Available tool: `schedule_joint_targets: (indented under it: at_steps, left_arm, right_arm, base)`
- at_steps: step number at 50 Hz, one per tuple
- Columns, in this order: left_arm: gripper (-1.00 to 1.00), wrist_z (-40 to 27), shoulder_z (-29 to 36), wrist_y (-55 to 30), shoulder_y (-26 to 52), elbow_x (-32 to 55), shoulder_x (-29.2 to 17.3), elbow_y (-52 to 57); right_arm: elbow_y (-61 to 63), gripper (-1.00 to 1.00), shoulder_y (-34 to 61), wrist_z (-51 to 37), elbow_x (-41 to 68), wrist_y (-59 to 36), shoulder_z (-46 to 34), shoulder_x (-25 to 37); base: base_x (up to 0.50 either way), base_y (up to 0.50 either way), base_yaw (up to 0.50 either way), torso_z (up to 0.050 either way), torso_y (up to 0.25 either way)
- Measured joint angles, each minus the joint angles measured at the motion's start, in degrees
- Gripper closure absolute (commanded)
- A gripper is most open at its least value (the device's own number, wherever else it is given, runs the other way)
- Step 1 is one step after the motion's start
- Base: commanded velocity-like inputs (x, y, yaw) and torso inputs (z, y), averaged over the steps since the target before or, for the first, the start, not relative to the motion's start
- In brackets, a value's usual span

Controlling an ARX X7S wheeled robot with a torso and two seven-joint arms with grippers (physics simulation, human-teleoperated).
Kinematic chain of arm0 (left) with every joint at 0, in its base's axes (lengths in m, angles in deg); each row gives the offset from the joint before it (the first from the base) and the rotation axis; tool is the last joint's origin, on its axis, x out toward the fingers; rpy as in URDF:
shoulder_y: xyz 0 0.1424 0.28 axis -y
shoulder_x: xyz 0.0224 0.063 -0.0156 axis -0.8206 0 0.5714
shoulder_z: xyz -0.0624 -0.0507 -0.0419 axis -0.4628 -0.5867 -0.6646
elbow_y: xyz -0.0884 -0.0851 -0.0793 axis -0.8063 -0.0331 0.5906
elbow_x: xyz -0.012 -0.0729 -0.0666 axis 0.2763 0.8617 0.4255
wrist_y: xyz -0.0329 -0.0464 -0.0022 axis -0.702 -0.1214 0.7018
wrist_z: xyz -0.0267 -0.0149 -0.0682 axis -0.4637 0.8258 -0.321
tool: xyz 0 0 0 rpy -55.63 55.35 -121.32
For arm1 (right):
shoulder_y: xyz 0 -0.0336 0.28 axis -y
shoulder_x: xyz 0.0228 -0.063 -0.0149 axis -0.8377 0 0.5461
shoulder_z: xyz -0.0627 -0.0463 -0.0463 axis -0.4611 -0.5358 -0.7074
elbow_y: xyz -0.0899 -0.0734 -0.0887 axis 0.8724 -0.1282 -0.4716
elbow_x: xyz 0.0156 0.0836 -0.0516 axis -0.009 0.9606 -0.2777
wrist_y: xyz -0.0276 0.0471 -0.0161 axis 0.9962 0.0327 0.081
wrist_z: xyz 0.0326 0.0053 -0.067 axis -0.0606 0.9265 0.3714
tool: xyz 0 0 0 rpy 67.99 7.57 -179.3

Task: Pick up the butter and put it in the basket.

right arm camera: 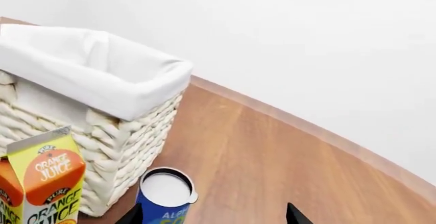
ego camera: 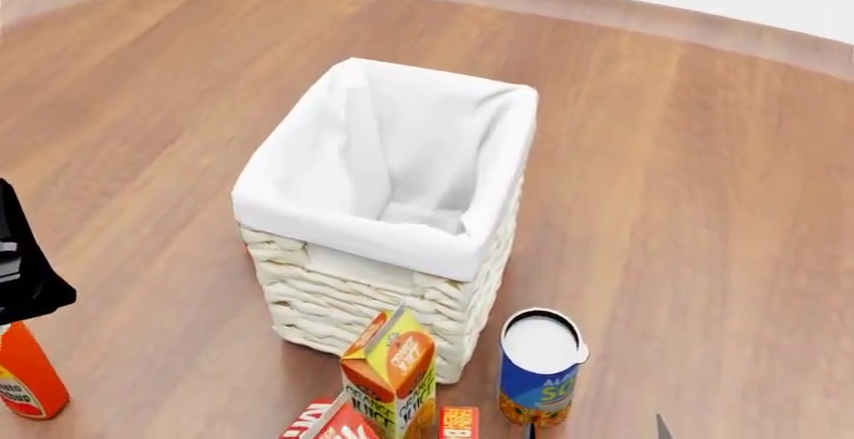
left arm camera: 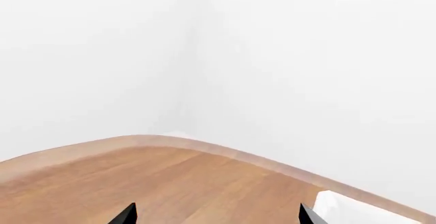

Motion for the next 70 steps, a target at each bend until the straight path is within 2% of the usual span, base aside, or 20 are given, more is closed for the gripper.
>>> schedule_joint_targets:
  at_steps: [34, 39, 55, 70]
  left_arm:
    - [-1.00, -0.8, 0.3, 0.6, 0.2, 0.6, -0.4, -0.1]
    - [-1.00, -1.2, 0.0, 0.3, 0.3, 1.3, -0.3, -0.1]
    - [-1.00, -2.1, -0.5, -1.0, -0.8, 2.6, -0.7, 1.0]
    - [-1.00, -2.7, -1.4, -2.0, -0.9, 4.0, -1.5, 1.9]
  right_arm:
    - [0.1, -1.00, -0.1, -1.0, 0.6, 0.2, -0.4, 0.7]
    - [-0.2, -1.00, -0.4, -1.0, 1.2, 1.5, -0.4, 0.8]
    - [-8.4, -1.00, -4.1, 2.9, 7.1, 17.7, -2.7, 0.8]
    - [-14.6, -1.00, 0.3, 5.1, 8.1, 21.8, -4.9, 0.0]
  base:
    - [0.00, 0.00, 0.00, 0.002, -0.250]
    - [0.00, 0.00, 0.00, 0.000, -0.009]
    - [0.00, 0.00, 0.00, 0.000, 0.000]
    - [0.00, 0.00, 0.00, 0.000, 0.000]
